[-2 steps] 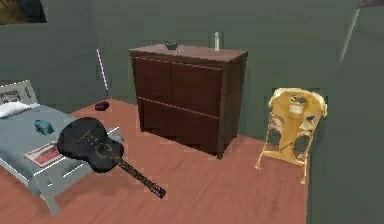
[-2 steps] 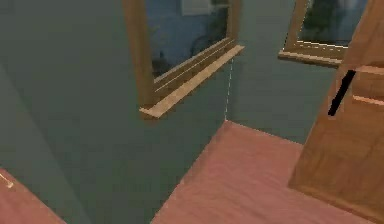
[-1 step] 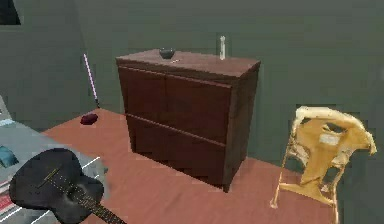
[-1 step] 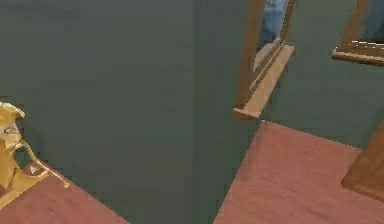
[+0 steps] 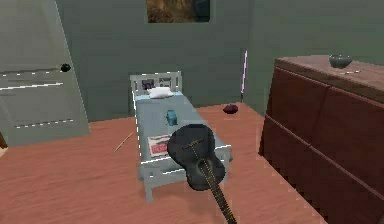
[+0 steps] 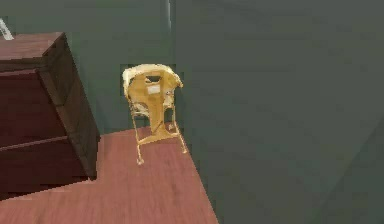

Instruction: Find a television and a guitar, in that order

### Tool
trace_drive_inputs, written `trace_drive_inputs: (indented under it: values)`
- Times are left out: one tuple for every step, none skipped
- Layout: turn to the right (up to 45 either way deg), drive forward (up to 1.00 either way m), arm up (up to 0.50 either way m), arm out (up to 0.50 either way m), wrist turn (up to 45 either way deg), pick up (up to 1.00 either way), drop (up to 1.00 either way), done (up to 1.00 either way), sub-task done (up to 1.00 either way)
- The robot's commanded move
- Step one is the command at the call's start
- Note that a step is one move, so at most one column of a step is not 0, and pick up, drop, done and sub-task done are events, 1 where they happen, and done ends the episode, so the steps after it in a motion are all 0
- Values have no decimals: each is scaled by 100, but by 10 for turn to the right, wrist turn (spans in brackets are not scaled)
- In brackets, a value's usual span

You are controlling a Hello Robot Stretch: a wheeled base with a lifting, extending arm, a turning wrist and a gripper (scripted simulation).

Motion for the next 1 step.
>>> trace_drive_inputs:
  values:
    - [0,0,0,0,0,0,0,100,0]
